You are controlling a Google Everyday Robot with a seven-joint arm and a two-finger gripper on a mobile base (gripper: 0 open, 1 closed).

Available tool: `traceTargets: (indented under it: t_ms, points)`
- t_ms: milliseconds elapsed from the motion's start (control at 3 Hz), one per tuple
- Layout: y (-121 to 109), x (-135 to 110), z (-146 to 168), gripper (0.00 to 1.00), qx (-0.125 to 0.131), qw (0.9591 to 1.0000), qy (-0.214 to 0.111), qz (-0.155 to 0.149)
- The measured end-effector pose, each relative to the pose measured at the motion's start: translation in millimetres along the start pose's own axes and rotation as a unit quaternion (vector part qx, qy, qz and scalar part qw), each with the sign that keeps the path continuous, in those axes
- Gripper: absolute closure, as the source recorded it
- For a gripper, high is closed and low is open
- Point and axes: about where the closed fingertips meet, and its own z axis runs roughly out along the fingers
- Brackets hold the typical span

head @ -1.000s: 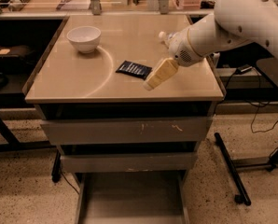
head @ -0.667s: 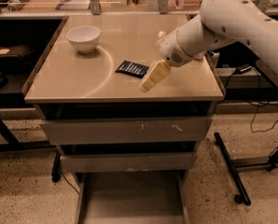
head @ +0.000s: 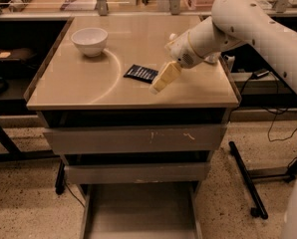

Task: Place rxbar blueberry into bottom drawer

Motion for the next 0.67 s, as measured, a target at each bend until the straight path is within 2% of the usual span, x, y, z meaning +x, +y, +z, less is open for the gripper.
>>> traceTargets:
  t_ms: [667]
  points:
    - [-22, 11, 24, 0.0, -0.024, 0.998, -0.024, 0.054]
